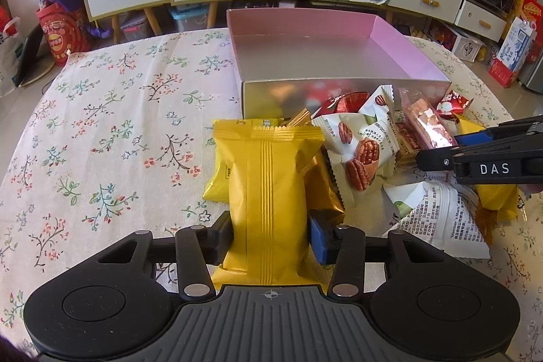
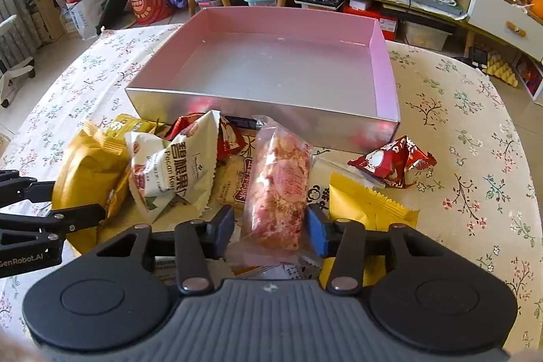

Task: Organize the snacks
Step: 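Grasp the large yellow packet with the left tool while the right tool grasps the pink pastry bag, then carry both packets into the pink box and open both tools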

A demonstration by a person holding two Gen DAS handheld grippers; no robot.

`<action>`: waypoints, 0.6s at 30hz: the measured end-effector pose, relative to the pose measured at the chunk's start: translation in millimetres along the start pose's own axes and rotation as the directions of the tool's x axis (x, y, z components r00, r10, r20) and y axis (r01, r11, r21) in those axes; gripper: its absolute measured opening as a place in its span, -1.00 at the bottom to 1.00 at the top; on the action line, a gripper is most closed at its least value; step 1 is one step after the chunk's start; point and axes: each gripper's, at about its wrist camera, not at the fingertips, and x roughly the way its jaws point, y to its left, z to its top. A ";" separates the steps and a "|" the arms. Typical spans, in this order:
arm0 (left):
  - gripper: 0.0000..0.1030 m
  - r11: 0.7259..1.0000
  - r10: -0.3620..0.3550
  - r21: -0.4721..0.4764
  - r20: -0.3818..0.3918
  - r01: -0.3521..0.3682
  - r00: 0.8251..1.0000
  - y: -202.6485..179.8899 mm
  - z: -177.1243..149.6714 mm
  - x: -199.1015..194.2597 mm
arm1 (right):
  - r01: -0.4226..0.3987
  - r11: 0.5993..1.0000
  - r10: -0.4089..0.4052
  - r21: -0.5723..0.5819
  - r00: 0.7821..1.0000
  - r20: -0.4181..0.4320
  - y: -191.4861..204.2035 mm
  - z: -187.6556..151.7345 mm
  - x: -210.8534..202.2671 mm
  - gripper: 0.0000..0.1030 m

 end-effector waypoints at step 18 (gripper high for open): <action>-0.27 0.999 -0.048 -0.017 0.026 0.048 0.999 -4.0 10.0 -25.0 | -0.043 0.992 0.042 0.120 0.999 0.008 -3.5 12.1 -19.9 -0.60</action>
